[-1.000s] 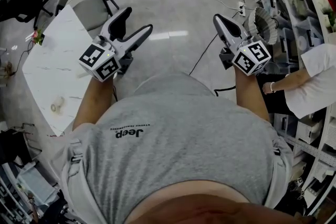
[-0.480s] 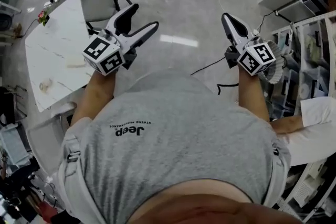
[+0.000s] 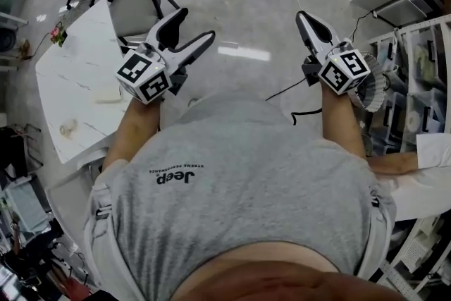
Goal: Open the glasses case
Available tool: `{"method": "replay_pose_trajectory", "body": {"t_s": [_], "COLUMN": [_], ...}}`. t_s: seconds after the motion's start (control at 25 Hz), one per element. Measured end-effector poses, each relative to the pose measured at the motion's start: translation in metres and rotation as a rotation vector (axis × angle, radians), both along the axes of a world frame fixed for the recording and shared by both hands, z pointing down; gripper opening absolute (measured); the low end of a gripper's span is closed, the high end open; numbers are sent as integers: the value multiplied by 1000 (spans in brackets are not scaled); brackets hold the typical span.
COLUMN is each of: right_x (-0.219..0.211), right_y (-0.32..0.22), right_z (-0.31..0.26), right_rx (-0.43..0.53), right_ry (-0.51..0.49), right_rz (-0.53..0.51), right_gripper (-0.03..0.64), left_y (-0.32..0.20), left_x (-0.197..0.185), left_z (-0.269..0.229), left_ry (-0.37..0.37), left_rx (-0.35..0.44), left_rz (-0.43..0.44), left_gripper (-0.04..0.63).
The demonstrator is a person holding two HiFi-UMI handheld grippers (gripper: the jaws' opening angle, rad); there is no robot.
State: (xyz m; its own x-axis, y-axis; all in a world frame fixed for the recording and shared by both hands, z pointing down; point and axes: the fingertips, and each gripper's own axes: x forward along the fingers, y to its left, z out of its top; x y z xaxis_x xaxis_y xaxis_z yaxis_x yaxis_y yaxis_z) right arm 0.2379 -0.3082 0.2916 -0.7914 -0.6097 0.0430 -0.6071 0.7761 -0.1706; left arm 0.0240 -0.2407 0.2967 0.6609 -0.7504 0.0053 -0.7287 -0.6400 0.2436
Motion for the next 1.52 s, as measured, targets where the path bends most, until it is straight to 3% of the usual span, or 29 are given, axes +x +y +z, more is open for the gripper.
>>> {"method": "replay_pose_trajectory", "body": {"t_s": [0.28,0.64,0.88,1.08,1.52], "right_x": [-76,-245,-363,-452,-575], "right_y": [-3,-15,-10,9,69], "right_z": [-6,14,53,96,181], "right_rx": [19,15,-4,-45,-115], "right_ry": [56,100,143,182,295], "right_rz": [-46,-271,-430,-566,-766], "right_gripper": [3,3,3,3,3], "left_y": [-4,29,65,108,183], "left_x": [-72,-217,-298,-351,-431], "left_z": [-1,37,86,138,274], "left_ry": [-21,-96,-245,-337,-633], "left_rx": [30,-11,-36,-127,-315], "left_rz": [-22,-213,-284,-313,-188], "left_gripper": [411,411,411,411,411]}}
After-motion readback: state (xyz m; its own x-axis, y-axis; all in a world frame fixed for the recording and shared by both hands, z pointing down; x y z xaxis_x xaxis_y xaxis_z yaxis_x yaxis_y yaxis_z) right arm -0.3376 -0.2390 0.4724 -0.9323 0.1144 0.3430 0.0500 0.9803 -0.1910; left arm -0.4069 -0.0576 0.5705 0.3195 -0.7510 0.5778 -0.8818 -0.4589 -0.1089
